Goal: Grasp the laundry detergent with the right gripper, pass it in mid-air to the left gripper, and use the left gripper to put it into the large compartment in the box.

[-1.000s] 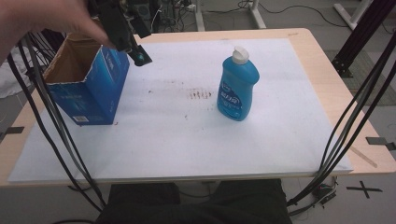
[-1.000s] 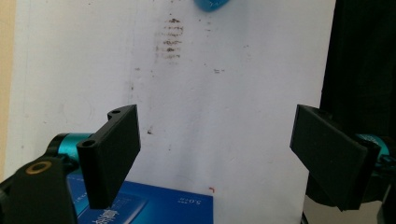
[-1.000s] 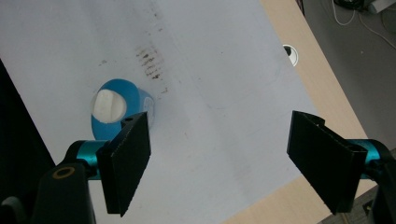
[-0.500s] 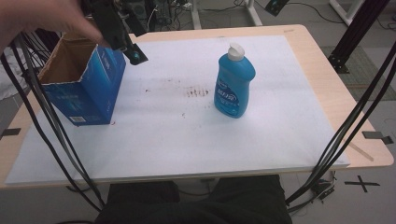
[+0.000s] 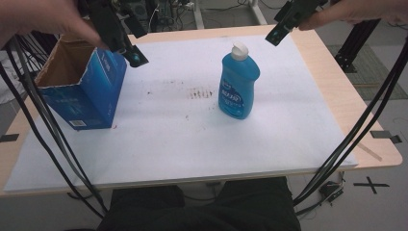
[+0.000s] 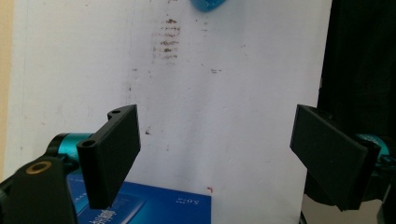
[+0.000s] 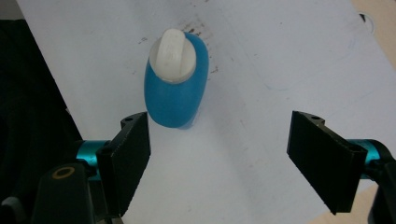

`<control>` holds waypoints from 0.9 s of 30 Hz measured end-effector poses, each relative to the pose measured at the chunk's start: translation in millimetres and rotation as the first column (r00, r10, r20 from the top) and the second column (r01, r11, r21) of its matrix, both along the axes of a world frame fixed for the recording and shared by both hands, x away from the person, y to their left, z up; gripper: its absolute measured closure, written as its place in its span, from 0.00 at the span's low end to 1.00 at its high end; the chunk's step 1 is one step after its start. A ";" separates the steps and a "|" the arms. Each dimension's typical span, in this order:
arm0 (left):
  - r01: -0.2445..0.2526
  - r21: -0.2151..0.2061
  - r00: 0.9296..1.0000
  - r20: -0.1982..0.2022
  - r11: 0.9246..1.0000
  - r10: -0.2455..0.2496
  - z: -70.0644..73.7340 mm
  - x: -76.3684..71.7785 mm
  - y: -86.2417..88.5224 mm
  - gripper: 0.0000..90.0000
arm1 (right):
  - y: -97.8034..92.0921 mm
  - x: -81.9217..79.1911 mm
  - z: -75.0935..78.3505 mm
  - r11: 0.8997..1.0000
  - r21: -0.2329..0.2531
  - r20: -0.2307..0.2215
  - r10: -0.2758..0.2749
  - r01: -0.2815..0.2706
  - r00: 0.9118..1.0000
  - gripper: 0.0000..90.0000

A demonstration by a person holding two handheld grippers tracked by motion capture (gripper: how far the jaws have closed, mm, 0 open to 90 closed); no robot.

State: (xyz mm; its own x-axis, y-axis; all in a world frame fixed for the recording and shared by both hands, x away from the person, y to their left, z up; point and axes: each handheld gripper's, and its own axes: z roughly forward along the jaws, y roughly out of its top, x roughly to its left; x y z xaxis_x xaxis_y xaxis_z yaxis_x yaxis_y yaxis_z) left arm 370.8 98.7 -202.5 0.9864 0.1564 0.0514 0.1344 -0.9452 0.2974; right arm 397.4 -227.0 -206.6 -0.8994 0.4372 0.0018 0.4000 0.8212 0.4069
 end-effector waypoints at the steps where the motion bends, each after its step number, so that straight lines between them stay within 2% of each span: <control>1: 0.000 0.000 1.000 0.000 1.000 0.000 0.0 0.0 0.0 0.18 | 0.0 0.0 0.0 1.000 0.000 0.000 0.000 0.000 1.000 0.23; 7: 0.004 0.000 1.000 0.003 1.000 -0.004 -1.3 -0.4 0.8 0.18 | 1.3 -7.7 -18.7 0.999 0.025 -0.030 -0.020 0.021 0.999 0.23; 9: -0.003 -0.003 1.000 -0.001 1.000 0.003 -1.7 -0.9 1.3 0.18 | 1.4 -8.2 -21.6 0.999 0.029 -0.028 -0.017 0.018 0.999 0.23; 12: 0.003 -0.002 1.000 0.003 1.000 -0.003 -2.3 -0.6 1.5 0.18 | 3.5 -11.4 -31.9 0.999 0.031 -0.044 -0.027 0.028 0.999 0.23; 27: 0.006 -0.002 1.000 0.005 1.000 -0.006 -3.3 -2.1 1.5 0.18 | 12.8 -18.0 -63.4 0.999 0.040 -0.070 -0.030 0.033 0.997 0.23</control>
State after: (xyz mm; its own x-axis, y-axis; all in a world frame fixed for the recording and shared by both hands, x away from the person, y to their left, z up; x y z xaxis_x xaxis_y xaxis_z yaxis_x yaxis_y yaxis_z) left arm 368.7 100.2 -205.9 0.9871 0.1503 0.0557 0.1270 -0.9453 0.3004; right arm 379.3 -214.2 -270.1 -0.8820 0.4639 0.0827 0.4543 0.7907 0.4104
